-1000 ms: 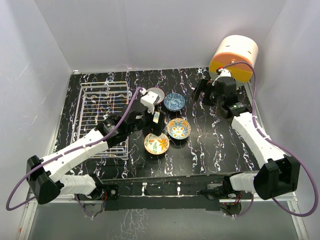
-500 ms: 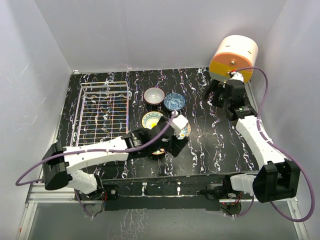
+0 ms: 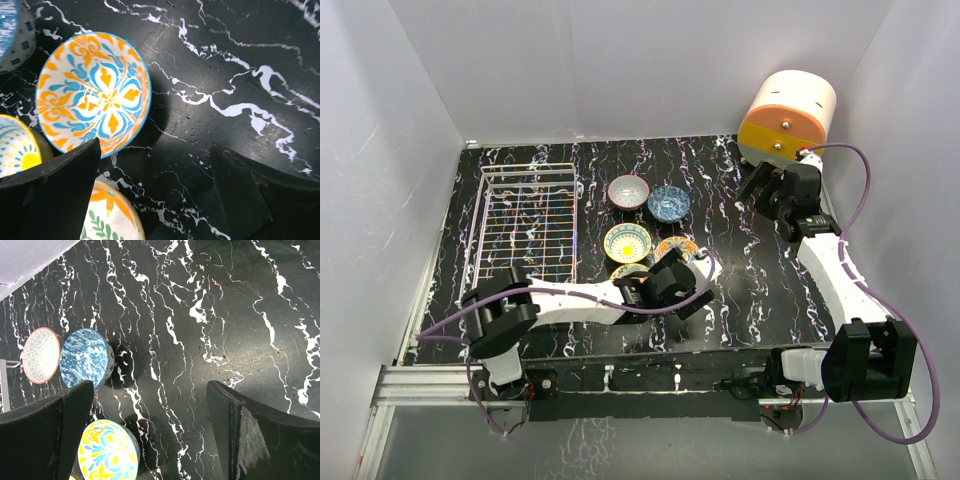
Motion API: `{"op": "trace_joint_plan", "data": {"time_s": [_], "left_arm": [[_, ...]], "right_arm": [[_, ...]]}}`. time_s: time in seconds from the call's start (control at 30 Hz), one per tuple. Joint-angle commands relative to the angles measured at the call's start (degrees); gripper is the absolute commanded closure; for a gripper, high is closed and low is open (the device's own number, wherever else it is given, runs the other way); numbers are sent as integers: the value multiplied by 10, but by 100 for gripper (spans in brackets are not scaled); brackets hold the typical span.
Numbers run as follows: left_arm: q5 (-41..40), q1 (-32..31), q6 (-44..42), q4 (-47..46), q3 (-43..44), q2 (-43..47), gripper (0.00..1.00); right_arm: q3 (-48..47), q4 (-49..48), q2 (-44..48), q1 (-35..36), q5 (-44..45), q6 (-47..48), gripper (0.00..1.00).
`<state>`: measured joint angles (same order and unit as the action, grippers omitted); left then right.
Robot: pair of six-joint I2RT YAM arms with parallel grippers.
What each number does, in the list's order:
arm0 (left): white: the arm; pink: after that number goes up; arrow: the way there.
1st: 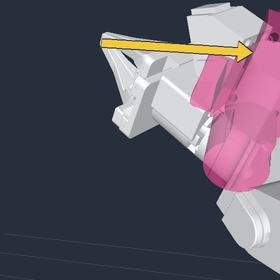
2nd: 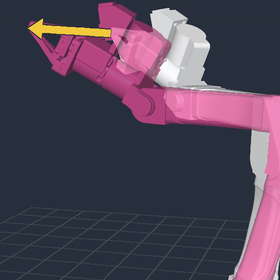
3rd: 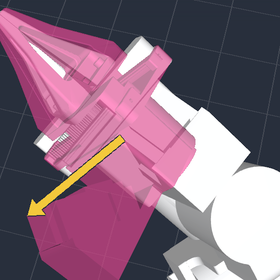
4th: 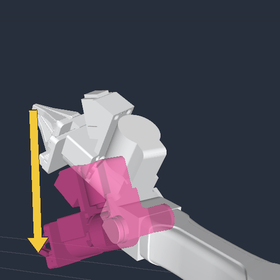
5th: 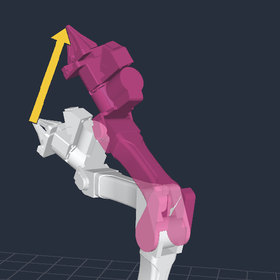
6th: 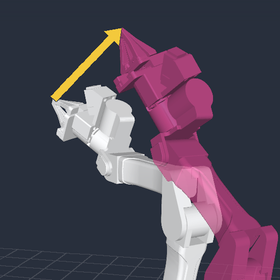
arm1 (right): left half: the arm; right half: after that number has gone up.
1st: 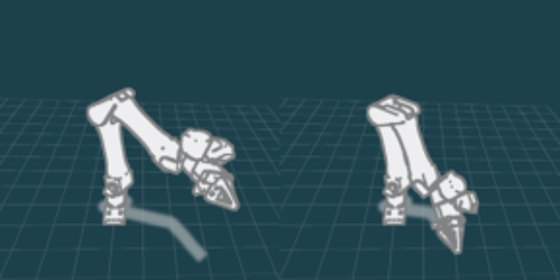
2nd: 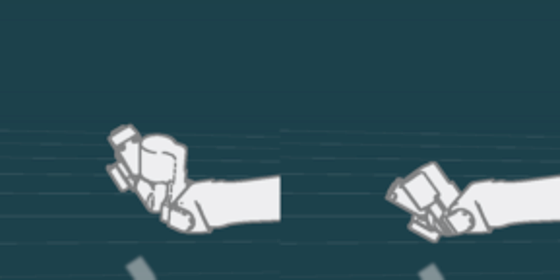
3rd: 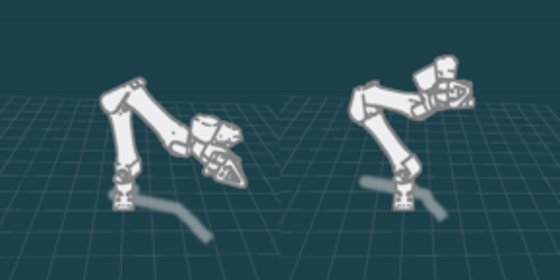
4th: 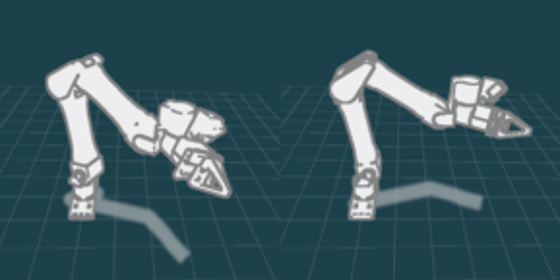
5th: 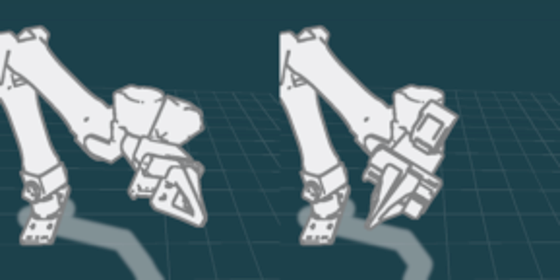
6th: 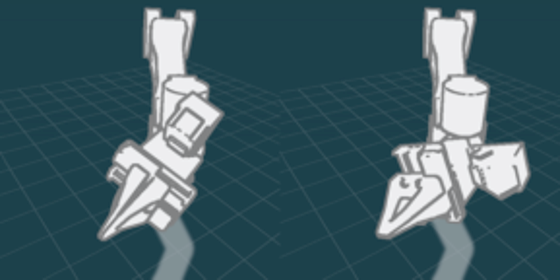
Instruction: Load the bowls into the dish rack
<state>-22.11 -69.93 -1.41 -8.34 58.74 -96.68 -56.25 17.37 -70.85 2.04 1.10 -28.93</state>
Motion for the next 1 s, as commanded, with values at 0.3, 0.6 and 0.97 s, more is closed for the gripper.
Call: {"op": "trace_joint_plan", "data": {"time_s": [0.3, 0.6, 0.97], "left_arm": [[49, 39, -54, -67, 33, -66, 14], [110, 74, -60, -27, 95, -139, 20], [126, 81, -40, -11, 105, -161, 40]], "right_arm": [[16, -64, -14, -19, -41, -17, 2], [26, -81, -26, -47, -65, -27, 2], [30, -84, -28, -56, -62, -31, 3]]}}
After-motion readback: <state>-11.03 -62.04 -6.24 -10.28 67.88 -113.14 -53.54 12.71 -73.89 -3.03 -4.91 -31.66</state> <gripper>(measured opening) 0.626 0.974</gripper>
